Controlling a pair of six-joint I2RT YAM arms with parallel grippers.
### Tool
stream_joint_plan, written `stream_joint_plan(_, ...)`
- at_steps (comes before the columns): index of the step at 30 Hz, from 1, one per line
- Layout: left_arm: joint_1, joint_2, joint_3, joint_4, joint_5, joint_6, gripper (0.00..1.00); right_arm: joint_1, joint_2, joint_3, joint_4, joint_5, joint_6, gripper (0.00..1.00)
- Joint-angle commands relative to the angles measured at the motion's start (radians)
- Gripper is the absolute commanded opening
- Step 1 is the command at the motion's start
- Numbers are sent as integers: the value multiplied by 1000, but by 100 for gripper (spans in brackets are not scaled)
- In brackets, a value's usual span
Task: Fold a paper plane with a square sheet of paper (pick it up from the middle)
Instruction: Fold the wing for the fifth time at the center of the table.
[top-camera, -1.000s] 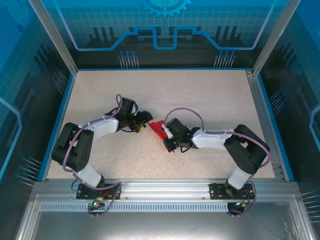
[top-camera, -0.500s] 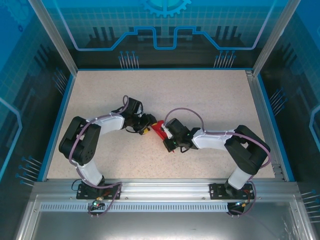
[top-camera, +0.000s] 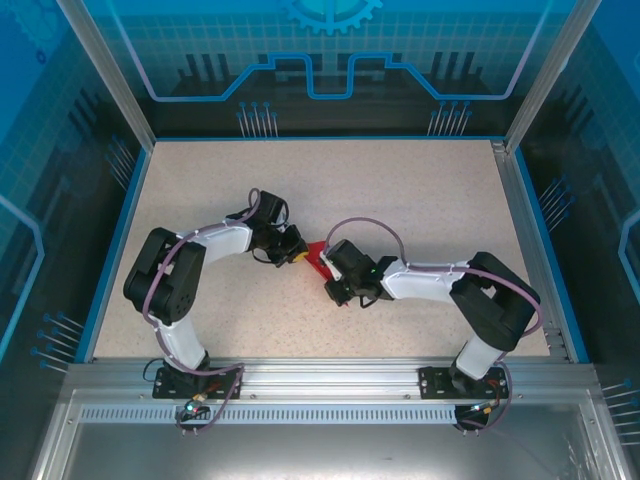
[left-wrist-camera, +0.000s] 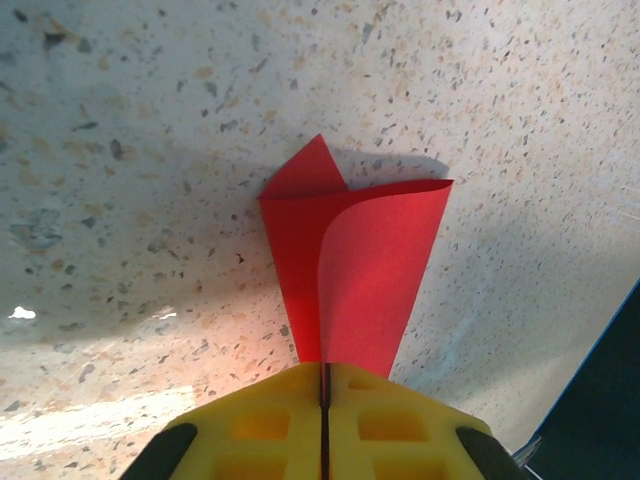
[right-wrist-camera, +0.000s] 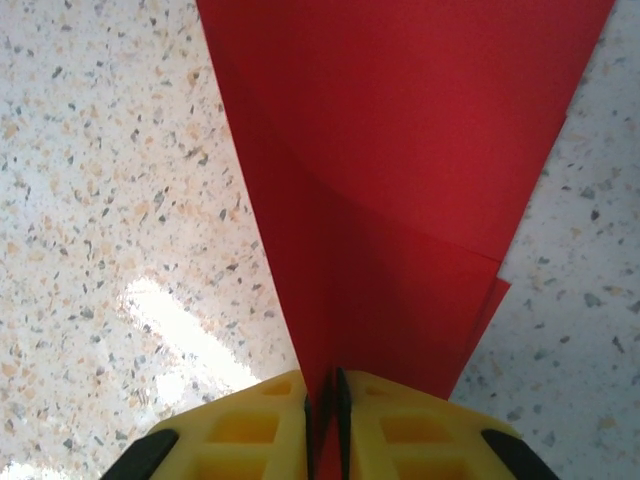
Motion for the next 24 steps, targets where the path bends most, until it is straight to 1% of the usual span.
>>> stream_joint_plan(1, -4, 12, 30, -38, -11, 8, 5, 27, -21, 24, -61, 36, -12, 17)
stream_joint_plan(8, -3, 4, 22, -37, -12, 8, 0, 57, -24, 23, -97, 87, 9, 18)
stream_joint_plan(13, -4, -2, 20, -34, -19, 5, 0, 66, -34, 15, -111, 103, 17, 19)
stream_joint_plan(16, -4, -2, 21, -33, -17, 3, 0, 74, -40, 8, -116, 107, 18, 16)
stream_joint_plan(24, -4, -1, 17, -32, -18, 3, 0, 88, -39, -10, -130, 114, 37, 17)
